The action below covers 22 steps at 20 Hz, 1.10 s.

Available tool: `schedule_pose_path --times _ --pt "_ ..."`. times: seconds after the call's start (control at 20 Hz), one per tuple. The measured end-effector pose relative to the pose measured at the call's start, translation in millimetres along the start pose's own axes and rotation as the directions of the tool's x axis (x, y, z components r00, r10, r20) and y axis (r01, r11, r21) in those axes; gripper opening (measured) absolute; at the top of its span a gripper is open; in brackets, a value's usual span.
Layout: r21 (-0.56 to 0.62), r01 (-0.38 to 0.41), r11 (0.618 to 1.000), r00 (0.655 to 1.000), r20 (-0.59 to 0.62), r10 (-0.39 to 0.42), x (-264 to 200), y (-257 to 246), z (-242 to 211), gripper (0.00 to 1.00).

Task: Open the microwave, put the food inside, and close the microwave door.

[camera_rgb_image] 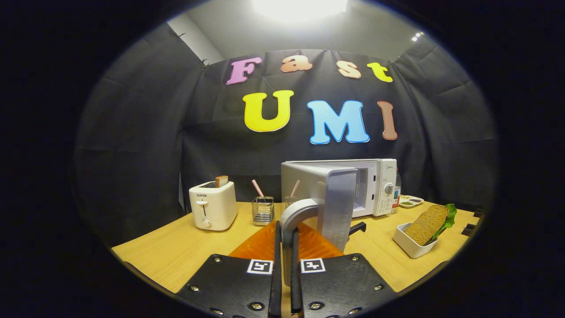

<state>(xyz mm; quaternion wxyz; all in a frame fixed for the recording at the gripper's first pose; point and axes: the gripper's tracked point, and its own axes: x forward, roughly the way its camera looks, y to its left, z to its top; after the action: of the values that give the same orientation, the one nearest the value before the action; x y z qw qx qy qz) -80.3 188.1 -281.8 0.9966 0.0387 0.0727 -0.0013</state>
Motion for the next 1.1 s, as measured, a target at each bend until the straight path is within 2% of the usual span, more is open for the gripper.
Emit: schedule_pose_path --times 0.15,0.2,0.25,0.3,0.45,0.5,0.55,0.8,1.1 --pt "-0.004 -0.034 0.999 0.999 0.008 0.034 -14.1 -0.1 4.9 0.13" --pt "-0.018 -0.040 0.999 0.999 0.030 0.041 -24.3 0.5 11.0 0.24" --pt "-0.034 -0.064 0.997 0.997 0.045 0.066 -30.0 4.7 15.8 0.29" --pt "-0.048 -0.078 0.996 0.995 0.053 0.080 -35.4 4.7 15.0 0.48" --pt "-0.098 -0.136 0.986 0.986 0.081 0.144 -51.9 2.1 21.1 0.66" --pt "-0.110 -0.165 0.980 0.980 0.090 0.175 -58.4 1.3 23.3 0.92" --pt "-0.113 -0.185 0.976 0.977 0.090 0.196 -61.4 -3.4 22.1 0.96" --pt "-0.068 -0.209 0.975 0.974 0.075 0.214 -72.4 -54.8 19.3 0.97" --pt "-0.112 -0.034 0.993 0.993 0.108 0.047 -63.8 -157.2 9.3 0.96"
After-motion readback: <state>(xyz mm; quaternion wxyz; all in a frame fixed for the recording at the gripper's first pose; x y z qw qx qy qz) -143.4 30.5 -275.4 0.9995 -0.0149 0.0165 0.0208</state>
